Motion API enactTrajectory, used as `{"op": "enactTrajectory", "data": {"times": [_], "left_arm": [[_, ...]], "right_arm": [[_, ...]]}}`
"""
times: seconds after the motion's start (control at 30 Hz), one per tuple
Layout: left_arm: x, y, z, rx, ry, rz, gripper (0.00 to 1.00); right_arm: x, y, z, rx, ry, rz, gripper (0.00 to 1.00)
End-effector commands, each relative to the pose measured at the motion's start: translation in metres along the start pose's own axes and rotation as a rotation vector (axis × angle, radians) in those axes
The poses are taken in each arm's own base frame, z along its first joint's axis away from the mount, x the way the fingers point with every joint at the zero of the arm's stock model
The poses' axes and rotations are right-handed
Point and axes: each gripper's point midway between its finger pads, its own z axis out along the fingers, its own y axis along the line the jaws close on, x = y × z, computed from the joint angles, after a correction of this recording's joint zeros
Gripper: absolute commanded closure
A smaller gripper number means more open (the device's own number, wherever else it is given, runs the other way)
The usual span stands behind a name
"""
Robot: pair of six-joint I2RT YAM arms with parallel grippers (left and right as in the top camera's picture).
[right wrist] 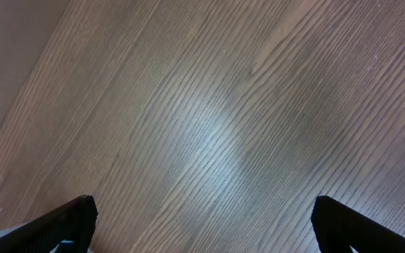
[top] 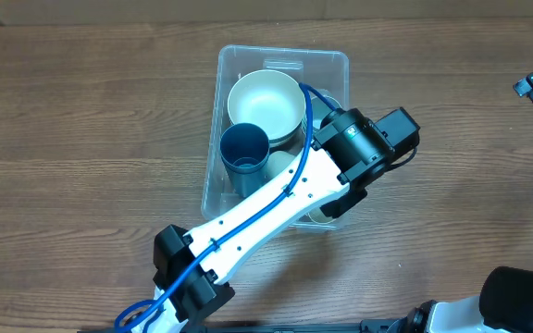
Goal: Pack container
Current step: 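Grasp the tipped cream cups with the left gripper and stand them upright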
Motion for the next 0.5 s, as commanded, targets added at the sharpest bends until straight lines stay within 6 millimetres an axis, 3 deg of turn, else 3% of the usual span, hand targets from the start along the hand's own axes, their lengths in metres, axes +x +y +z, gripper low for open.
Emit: {"op": "enactTrajectory", "data": {"times": [0.0, 0.3, 0.47], "left_arm": [[0.003, 0.013, 0.02, -0.078, 0.045, -0.043, 0.55], [-0.004, 0.025, 0.036, -0.092, 0.033, -0.078, 0.61], [-0.005, 0.025, 0.04, -0.091, 0.032, -0.078, 0.86]], "right_arm": [[-0.004, 0.002, -0.004, -0.009, -0.018, 0.003, 0.0], [-0.004, 0.002, -0.004, -0.009, -0.018, 0.003, 0.0], [-0.004, 0.002, -0.004, -0.009, -0.018, 0.003, 0.0]]}}
